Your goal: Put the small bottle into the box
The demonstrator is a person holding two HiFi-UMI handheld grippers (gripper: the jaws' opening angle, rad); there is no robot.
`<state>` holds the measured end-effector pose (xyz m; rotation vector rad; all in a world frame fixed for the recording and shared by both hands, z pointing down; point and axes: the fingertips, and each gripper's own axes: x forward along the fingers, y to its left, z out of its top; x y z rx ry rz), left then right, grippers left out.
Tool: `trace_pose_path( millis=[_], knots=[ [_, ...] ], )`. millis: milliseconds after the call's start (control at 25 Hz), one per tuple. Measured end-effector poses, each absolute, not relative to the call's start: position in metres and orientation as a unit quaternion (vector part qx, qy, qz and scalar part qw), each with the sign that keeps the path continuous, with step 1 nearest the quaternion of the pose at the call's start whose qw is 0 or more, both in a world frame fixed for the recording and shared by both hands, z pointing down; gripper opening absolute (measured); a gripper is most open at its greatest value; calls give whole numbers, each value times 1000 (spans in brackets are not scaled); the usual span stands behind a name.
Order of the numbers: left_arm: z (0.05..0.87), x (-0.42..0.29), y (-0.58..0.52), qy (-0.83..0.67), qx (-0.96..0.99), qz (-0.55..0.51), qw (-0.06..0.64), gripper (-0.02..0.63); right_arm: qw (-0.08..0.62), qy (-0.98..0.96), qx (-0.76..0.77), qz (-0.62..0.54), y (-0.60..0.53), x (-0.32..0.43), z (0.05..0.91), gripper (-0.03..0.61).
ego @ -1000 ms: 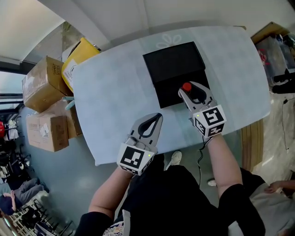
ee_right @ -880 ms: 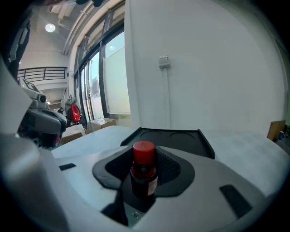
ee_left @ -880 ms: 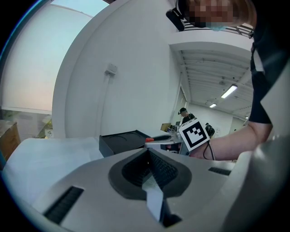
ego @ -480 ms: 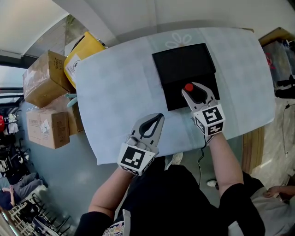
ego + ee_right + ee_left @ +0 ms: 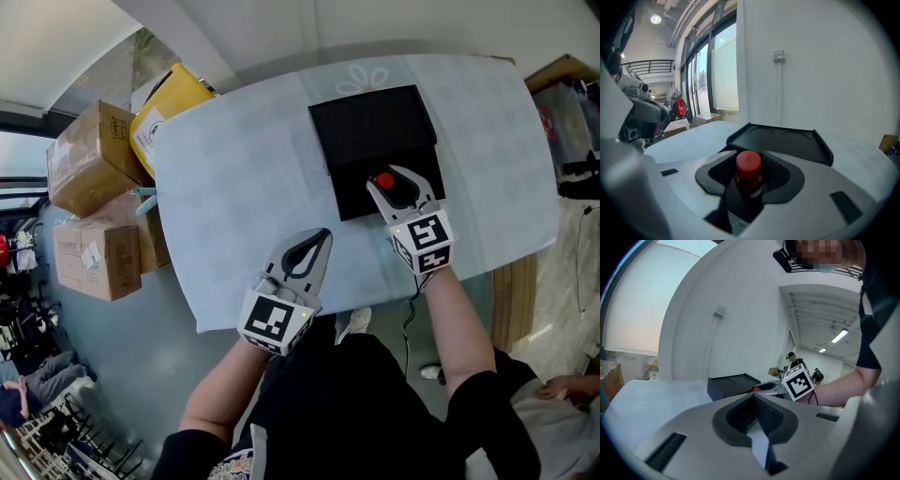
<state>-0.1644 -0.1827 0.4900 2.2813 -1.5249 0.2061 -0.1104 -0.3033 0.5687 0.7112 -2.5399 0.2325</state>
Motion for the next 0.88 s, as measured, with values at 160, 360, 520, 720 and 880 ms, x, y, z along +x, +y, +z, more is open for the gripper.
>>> trace_pose_path(
  millis=[160,360,520,720,880],
  knots=[
    [483,-160,-177,-545,814,71,186,8,242,-931,259,83,-297,-107,562,163],
    [470,-151,-165,-550,814,68,176,9,223,-936,264,73,-283,-96,537,164],
    [460,-131,-152,-548,818,64,163,8,200,-938,274,65,-269,-75,511,163],
    [445,-105,-133,-545,823,62,146,9,161,-944,282,57,-240,-46,473,94],
    [434,-81,-112,-544,826,59,135,8,135,-947,286,54,-207,-18,445,11]
  ],
)
